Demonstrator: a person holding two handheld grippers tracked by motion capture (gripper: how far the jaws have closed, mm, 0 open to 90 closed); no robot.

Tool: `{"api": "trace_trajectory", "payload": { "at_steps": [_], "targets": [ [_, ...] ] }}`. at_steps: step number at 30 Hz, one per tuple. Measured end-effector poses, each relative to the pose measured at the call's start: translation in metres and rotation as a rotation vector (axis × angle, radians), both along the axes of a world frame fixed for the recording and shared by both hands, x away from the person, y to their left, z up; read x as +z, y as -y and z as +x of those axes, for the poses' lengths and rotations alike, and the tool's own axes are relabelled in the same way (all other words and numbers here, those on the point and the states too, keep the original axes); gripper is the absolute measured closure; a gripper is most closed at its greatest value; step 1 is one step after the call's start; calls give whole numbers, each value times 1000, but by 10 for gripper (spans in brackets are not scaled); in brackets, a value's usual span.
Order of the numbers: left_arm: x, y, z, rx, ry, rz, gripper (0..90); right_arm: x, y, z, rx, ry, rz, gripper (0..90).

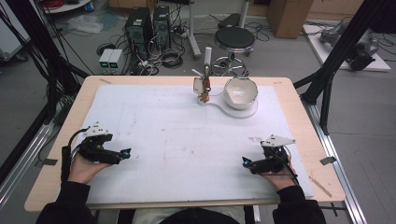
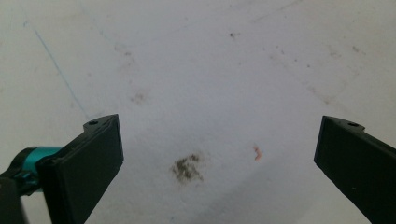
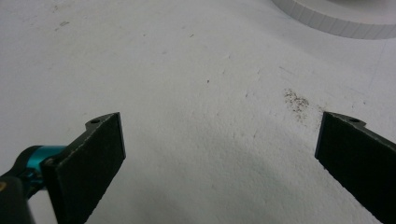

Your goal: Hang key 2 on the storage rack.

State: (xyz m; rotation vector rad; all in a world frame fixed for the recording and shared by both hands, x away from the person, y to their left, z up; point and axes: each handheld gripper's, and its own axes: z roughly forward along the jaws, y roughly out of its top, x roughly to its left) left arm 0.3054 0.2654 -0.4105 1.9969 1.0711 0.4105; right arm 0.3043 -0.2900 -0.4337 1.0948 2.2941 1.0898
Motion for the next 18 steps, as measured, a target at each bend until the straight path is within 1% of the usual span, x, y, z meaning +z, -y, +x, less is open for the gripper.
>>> {"api": "trace_trajectory", "payload": {
  "at_steps": [2, 3, 6, 9, 11, 13, 15, 18],
  "targets": [
    [-3, -5, -4, 9, -5, -1, 17, 0, 0, 0, 0, -2, 2, 8],
    [-3, -7, -6, 19, -4, -15, 17, 0, 0, 0, 3, 0, 1, 8],
    [-6, -14, -13, 47, 0, -39, 17, 0, 0, -1, 0, 2, 3, 8],
    [-10, -18, -19, 47, -9, -41, 17, 1, 0, -1, -2, 3, 3, 8],
    [-11, -20, -23, 57, -13, -40, 17, 1, 1, -1, -2, 10, 1, 8],
    [-12, -21, -25, 59, -16, -47, 17, 1, 1, -2, -2, 11, 5, 8],
    [-12, -21, -26, 66, -9, -41, 17, 2, 2, -2, -4, 17, 6, 8],
    [-11, -21, -25, 70, -7, -47, 17, 4, 3, -2, -6, 22, 9, 8]
  ]
}}
